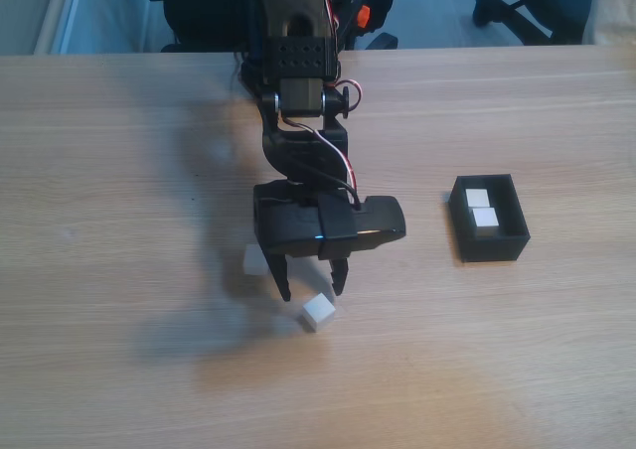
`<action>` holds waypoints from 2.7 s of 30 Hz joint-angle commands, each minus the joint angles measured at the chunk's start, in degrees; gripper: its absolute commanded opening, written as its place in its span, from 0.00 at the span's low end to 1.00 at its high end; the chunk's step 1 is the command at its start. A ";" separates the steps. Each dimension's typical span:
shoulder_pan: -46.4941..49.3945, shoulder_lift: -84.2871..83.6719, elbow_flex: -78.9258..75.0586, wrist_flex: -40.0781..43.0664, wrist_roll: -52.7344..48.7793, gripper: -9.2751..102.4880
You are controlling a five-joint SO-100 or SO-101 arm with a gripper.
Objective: Pick blocks and place them in the box.
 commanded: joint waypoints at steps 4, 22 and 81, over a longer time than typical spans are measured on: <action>-0.79 -1.93 -5.45 -0.97 -0.44 0.26; -2.02 -8.53 -10.99 -1.67 -0.09 0.19; -37.53 7.03 -23.91 31.99 31.73 0.18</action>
